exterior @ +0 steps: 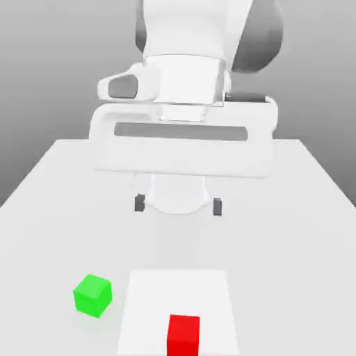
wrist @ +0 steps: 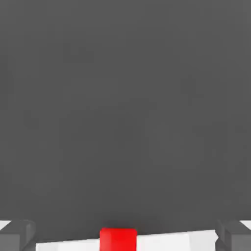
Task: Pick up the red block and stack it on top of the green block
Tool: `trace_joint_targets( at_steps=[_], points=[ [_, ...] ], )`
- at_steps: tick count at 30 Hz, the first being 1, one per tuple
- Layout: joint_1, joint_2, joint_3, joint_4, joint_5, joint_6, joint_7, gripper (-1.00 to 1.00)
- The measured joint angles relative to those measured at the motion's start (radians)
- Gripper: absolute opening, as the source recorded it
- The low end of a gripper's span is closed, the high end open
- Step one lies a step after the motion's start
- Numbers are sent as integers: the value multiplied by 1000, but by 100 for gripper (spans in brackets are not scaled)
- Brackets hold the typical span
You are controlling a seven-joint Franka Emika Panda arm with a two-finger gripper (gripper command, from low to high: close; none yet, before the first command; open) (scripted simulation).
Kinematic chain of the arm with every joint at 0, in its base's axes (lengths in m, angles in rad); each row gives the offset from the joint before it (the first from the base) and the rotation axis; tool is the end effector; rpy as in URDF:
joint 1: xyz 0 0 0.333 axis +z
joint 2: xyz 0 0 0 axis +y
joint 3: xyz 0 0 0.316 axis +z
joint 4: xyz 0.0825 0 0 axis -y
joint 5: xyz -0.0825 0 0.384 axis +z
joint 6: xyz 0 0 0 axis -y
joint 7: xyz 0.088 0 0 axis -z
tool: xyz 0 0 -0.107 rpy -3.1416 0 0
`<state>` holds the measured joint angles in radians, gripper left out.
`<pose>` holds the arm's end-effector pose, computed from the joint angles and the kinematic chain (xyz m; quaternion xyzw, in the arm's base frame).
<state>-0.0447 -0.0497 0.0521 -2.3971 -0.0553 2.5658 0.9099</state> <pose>0.5075 0.0046 0.3570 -0.9036 0.4140 -0.1059 0.0314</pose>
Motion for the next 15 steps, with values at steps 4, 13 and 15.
trace_joint_targets(
  at_steps=[4, 13, 15],
  points=[
    [1, 144, 1, -19, 7, 52, 9, 0],
    [10, 453, -7, -10, 0, 245, 27, -100],
    [10, 453, -7, -10, 0, 245, 27, -100]
  ],
)
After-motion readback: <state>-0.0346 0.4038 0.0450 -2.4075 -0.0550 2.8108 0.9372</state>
